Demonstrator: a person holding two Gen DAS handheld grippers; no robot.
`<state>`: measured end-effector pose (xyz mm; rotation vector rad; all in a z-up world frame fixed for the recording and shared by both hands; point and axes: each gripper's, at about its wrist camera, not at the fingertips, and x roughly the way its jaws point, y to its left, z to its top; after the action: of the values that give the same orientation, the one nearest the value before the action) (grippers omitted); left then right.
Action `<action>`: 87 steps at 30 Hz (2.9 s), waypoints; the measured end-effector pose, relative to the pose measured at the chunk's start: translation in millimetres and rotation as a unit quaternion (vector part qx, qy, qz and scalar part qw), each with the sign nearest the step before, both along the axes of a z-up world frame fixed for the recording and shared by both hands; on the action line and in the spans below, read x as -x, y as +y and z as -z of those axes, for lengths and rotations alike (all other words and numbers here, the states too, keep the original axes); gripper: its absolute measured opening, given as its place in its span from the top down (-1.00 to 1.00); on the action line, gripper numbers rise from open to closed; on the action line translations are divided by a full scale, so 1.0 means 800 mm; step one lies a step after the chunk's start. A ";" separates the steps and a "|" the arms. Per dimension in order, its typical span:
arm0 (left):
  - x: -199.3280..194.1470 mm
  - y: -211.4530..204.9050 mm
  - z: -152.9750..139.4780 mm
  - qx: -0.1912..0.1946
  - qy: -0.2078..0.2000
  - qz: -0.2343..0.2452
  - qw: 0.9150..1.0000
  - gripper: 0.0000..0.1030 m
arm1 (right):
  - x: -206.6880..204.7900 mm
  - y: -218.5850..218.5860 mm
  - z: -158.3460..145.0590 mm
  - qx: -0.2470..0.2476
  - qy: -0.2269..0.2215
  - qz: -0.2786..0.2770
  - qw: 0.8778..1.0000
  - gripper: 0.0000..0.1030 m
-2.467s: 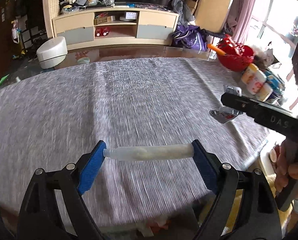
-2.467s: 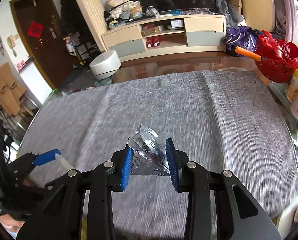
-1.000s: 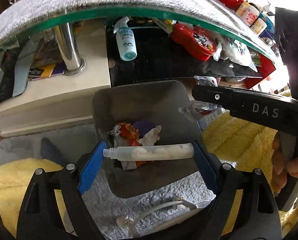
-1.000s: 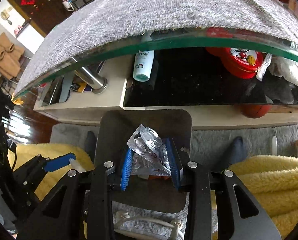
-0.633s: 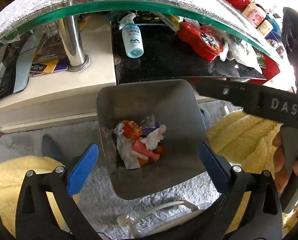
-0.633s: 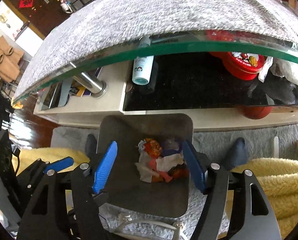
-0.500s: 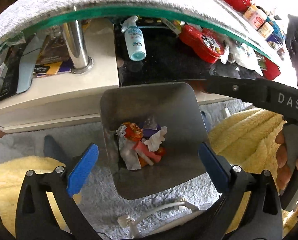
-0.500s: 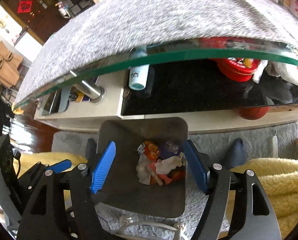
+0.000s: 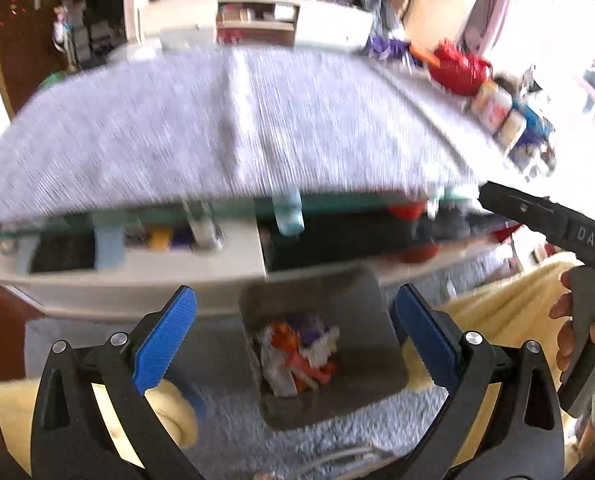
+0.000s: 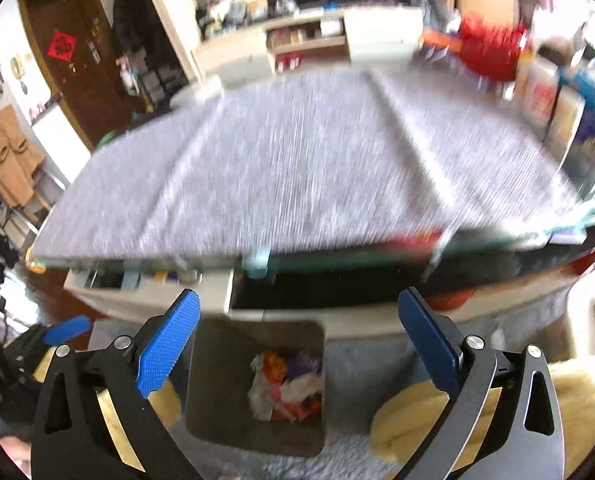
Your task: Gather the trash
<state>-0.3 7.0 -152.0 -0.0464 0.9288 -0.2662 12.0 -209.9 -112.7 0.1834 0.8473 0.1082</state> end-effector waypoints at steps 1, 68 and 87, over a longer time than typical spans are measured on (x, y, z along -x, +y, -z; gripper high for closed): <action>0.000 0.002 -0.014 -0.001 -0.014 -0.005 1.000 -0.84 | 0.003 -0.003 -0.014 0.007 -0.016 0.005 1.000 -0.93; 0.039 0.014 -0.213 0.008 -0.217 -0.054 0.975 -0.84 | 0.075 -0.009 -0.184 0.069 -0.190 0.077 0.976 -0.94; 0.044 0.010 -0.216 0.012 -0.217 -0.055 0.974 -0.84 | 0.078 -0.008 -0.183 0.064 -0.184 0.077 0.978 -0.94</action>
<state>-35.5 14.8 20.6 -0.0584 0.4857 -0.1732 -50.4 -215.9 33.9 0.1028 0.4662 -0.0567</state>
